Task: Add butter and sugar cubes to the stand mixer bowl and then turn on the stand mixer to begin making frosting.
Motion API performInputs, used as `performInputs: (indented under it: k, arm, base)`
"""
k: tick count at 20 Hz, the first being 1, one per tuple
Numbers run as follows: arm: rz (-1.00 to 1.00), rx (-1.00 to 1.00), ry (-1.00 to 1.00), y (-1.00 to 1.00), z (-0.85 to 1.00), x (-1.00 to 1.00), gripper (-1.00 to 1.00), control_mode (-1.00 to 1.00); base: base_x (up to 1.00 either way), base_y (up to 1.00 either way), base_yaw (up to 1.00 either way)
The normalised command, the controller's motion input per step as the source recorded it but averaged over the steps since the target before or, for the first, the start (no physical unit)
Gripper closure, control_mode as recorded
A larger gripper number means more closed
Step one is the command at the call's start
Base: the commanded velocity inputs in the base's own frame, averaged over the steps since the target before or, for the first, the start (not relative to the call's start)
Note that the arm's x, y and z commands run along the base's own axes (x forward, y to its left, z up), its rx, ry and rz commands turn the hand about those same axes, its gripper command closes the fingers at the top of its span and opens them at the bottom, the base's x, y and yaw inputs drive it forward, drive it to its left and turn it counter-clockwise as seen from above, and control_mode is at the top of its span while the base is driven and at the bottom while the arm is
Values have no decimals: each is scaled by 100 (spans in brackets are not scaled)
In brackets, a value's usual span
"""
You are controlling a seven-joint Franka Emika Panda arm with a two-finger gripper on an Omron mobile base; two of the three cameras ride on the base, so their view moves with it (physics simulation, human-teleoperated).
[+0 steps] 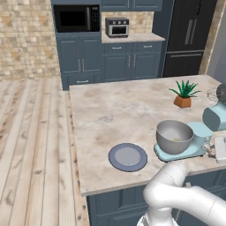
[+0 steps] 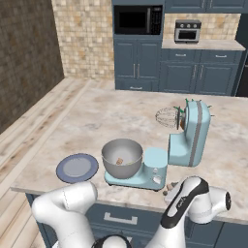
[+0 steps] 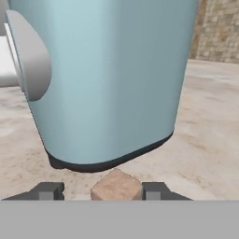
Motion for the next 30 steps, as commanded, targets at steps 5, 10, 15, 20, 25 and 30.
performInputs:
  k: [5, 10, 15, 20, 25, 30]
  arm:
    - [0, 0, 0, 2, -42, -3, 100, -100]
    - [0, 2, -1, 0, -11, -20, 100, -100]
    - [0, 4, -3, 0, 2, -41, 100, -100]
    - [0, 1, -10, 10, 38, -54, 100, -100]
    - [-3, 0, -11, 42, 58, -51, 100, -100]
    - [-10, 0, -7, 87, 60, -33, 100, -100]
  base:
    - [0, 0, 0]
    - [0, 0, 0]
    - [0, 0, 0]
    - [0, 0, 0]
    - [0, 0, 0]
    - [0, 0, 0]
